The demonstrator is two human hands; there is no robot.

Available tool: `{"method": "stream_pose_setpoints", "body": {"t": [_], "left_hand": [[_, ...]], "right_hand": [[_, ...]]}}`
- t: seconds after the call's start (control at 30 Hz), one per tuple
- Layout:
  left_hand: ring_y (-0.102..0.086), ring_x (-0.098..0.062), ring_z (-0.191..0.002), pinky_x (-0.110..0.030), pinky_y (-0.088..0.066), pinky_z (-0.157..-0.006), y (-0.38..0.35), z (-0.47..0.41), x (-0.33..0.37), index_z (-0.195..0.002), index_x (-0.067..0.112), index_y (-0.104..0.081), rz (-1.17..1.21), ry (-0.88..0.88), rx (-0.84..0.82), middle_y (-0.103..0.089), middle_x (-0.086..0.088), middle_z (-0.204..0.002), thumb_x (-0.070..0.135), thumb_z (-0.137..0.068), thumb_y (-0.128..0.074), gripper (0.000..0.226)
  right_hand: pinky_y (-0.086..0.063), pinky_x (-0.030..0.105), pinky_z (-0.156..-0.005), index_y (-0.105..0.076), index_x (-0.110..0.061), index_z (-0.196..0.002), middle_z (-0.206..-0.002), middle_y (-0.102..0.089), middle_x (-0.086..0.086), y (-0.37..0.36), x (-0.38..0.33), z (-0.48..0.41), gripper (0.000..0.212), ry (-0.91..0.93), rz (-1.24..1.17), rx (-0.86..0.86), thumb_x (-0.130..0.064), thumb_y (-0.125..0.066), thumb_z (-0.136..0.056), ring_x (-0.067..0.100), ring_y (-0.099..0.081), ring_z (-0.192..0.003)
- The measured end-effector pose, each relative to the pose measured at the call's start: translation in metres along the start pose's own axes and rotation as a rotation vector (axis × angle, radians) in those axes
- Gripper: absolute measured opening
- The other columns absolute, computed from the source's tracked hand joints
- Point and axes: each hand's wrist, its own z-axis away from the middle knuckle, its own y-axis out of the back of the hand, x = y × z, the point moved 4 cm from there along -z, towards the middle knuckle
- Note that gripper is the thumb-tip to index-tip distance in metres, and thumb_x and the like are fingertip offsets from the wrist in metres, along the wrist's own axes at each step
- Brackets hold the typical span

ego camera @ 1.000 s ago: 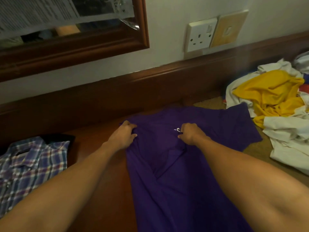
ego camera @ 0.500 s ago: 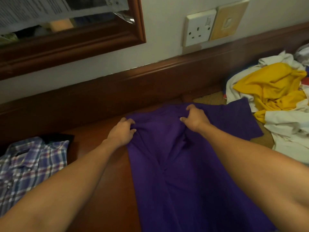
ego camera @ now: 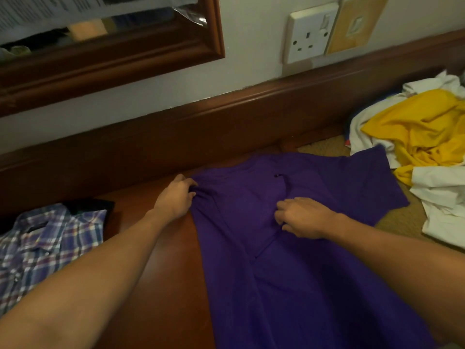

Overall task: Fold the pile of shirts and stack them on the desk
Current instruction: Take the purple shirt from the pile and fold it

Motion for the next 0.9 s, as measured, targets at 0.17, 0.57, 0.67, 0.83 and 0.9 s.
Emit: {"method": "stream_pose_setpoints", "body": {"t": [0.17, 0.57, 0.67, 0.83, 0.9], "left_hand": [[-0.059, -0.030, -0.116, -0.039, -0.045, -0.103, 0.003, -0.001, 0.002, -0.120, 0.018, -0.068, 0.010, 0.002, 0.026, -0.054, -0.007, -0.123, 0.017, -0.099, -0.060, 0.023], [-0.062, -0.028, -0.110, -0.038, -0.049, -0.096, 0.003, -0.009, 0.006, -0.113, 0.020, -0.069, -0.052, -0.032, 0.018, -0.054, -0.003, -0.116, 0.020, -0.099, -0.060, 0.017], [-0.061, -0.028, -0.110, -0.039, -0.050, -0.094, 0.005, -0.008, 0.009, -0.114, 0.022, -0.068, -0.060, -0.020, 0.003, -0.054, -0.002, -0.116, 0.021, -0.099, -0.059, 0.018], [-0.062, -0.029, -0.110, -0.041, -0.052, -0.092, 0.005, -0.013, 0.016, -0.112, 0.026, -0.067, -0.092, 0.017, 0.008, -0.054, 0.000, -0.115, 0.024, -0.096, -0.059, 0.018], [-0.062, -0.029, -0.110, -0.040, -0.052, -0.091, 0.006, -0.015, 0.023, -0.114, 0.027, -0.066, -0.120, 0.044, 0.005, -0.053, 0.000, -0.117, 0.023, -0.093, -0.057, 0.023]], "right_hand": [[-0.053, 0.037, -0.079, -0.063, -0.030, -0.097, -0.100, -0.060, -0.012, 0.010, 0.021, -0.010, 0.006, -0.048, -0.077, -0.149, -0.029, -0.061, -0.092, 0.014, -0.058, -0.092], [-0.045, 0.028, -0.064, -0.064, -0.029, -0.090, -0.090, -0.061, -0.011, 0.032, 0.044, -0.004, 0.008, -0.043, -0.052, -0.180, -0.035, -0.068, -0.091, 0.010, -0.058, -0.082], [-0.048, 0.029, -0.070, -0.060, -0.032, -0.097, -0.100, -0.061, -0.013, 0.029, 0.044, 0.009, 0.012, -0.012, 0.025, -0.197, -0.043, -0.064, -0.093, 0.011, -0.059, -0.089], [-0.049, 0.030, -0.080, -0.049, -0.041, -0.126, -0.122, -0.055, -0.016, 0.024, 0.051, 0.040, 0.029, -0.035, 0.032, -0.191, -0.048, -0.056, -0.098, 0.010, -0.057, -0.105], [-0.047, 0.029, -0.078, -0.043, -0.042, -0.135, -0.126, -0.051, -0.016, 0.021, 0.052, 0.052, 0.038, -0.048, 0.024, -0.176, -0.048, -0.054, -0.099, 0.011, -0.057, -0.108]]}}
